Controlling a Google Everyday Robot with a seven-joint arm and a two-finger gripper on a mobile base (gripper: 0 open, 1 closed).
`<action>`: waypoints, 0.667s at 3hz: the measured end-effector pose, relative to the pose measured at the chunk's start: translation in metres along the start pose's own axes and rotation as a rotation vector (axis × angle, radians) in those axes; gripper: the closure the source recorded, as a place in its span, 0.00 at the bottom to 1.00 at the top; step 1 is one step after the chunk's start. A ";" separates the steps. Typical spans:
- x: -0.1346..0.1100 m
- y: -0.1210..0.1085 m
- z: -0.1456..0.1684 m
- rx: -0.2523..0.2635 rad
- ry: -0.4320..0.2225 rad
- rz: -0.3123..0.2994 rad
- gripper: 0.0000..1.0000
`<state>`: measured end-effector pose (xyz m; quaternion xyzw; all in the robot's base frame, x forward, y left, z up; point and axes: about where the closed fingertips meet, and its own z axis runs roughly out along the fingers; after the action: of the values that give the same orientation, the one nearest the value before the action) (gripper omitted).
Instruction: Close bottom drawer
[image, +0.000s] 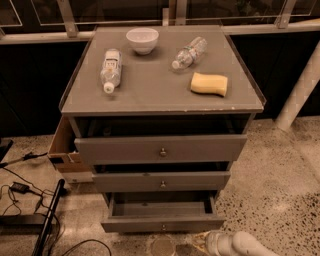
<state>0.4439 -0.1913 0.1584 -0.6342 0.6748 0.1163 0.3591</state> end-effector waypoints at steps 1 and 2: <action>0.010 -0.003 0.006 0.064 0.000 0.000 1.00; 0.018 -0.013 0.018 0.143 0.004 -0.008 1.00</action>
Offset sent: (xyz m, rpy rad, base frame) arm 0.0396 -0.0106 -0.0311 -0.0060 -0.2008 -0.1495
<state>0.4638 -0.1964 0.1381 -0.6098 0.6795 0.0648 0.4027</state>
